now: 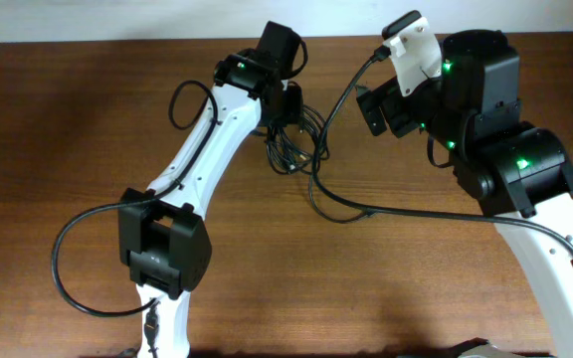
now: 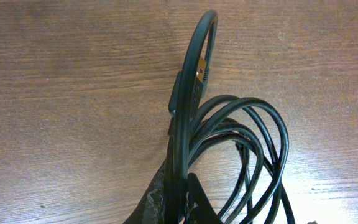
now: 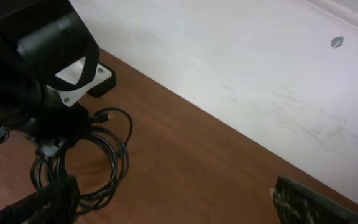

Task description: Untangle cables

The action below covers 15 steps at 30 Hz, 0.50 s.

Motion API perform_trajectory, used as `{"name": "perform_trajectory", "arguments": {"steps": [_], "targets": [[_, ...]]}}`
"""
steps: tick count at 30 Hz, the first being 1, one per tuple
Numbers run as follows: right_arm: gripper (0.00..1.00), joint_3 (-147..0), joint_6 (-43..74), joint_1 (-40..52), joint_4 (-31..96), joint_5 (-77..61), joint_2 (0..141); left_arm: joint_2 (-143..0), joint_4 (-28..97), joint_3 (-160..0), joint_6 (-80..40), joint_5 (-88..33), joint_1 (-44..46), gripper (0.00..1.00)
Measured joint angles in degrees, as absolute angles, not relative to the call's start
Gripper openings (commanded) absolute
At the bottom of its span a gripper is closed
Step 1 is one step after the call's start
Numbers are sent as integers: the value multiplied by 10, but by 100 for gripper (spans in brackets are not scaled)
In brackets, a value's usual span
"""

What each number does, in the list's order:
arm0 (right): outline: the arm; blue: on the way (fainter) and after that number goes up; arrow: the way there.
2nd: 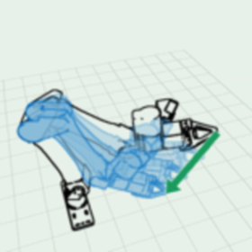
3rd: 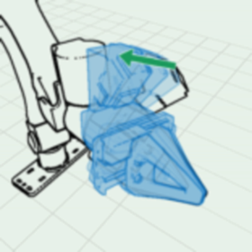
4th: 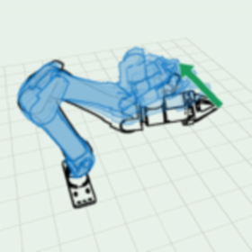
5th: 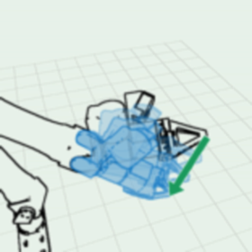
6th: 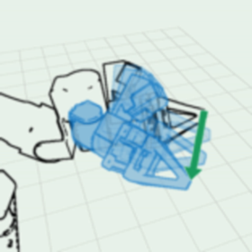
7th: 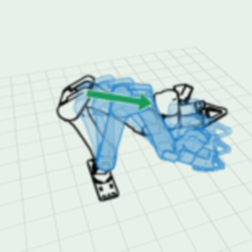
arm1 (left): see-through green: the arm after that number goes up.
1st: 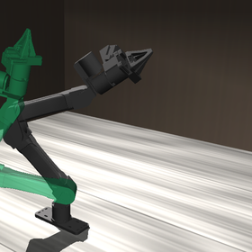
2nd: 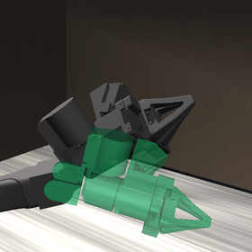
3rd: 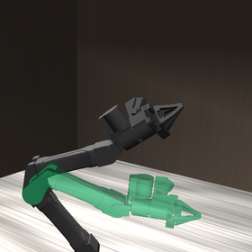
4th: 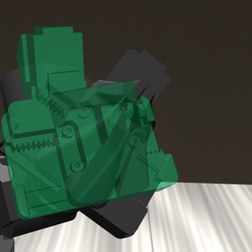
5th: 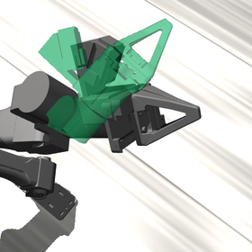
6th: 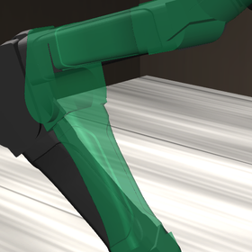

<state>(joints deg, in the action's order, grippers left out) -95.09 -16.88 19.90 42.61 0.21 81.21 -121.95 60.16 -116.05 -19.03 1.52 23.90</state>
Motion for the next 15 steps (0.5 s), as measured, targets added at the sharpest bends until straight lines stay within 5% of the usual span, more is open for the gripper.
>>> {"name": "perform_trajectory", "arguments": {"steps": [1, 15], "targets": [[99, -951, -169, 199, 426, 2, 812, -1220, 600, -1160, -189, 17, 239, 99], [99, -951, -170, 199, 434, 2, 812, -1220, 613, -1154, -175, 33, 239, 99]]}}
